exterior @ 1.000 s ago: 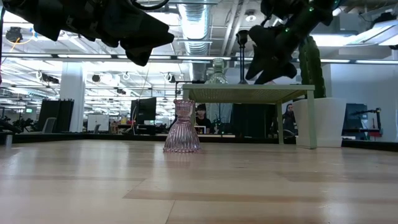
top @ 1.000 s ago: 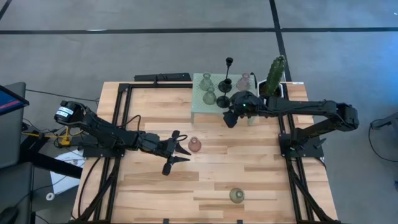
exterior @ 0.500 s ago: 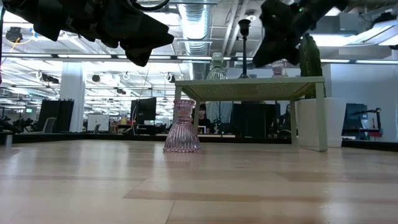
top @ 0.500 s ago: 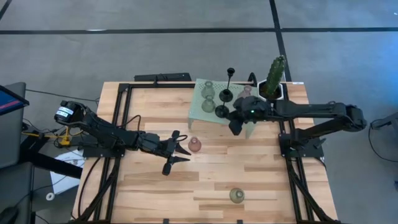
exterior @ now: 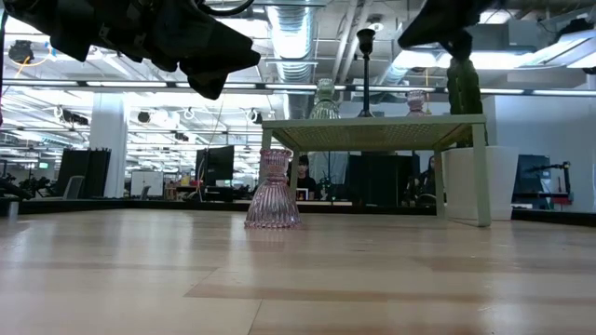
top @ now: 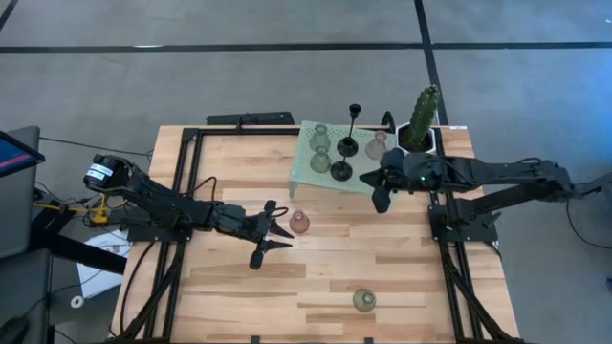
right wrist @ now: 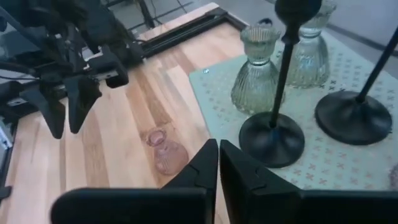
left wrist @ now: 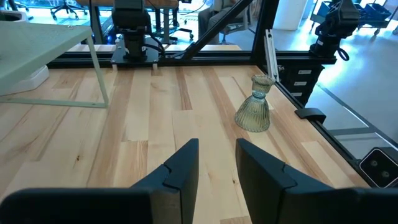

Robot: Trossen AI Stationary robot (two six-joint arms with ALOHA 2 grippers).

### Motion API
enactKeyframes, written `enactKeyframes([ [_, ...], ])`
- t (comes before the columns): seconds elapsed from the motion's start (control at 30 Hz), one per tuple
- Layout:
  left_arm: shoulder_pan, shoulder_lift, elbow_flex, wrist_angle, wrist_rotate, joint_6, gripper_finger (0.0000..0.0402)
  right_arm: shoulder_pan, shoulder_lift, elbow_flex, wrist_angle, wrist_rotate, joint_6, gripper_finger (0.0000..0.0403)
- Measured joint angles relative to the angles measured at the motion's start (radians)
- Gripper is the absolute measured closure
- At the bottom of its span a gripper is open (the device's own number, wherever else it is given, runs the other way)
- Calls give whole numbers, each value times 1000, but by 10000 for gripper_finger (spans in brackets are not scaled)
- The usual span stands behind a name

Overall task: Pick & Place candle stick holders
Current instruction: Put the pink glass candle holder on the shelf aligned with the other pink glass candle holder

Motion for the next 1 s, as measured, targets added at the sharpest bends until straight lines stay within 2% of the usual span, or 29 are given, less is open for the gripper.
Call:
enactKeyframes([
  [0.23, 0, 0, 0, 0, 0, 25, 297, 105, -7, 1, -18, 78, 21, 401],
  [0.47, -29, -47, 1, -57, -24, 109, 334, 345, 7, 1, -83, 347, -16, 402],
  [0.57, -41, -84, 1, -125, -59, 111, 358, 430, 6, 0, -184, 406, -14, 402],
  [0.77, -75, -142, 1, -251, -115, 134, 396, 568, -1, 1, -361, 444, 135, 403],
  [1.0, -84, -163, 1, -254, -117, 302, 394, 751, 42, 1, -425, 645, 276, 403],
])
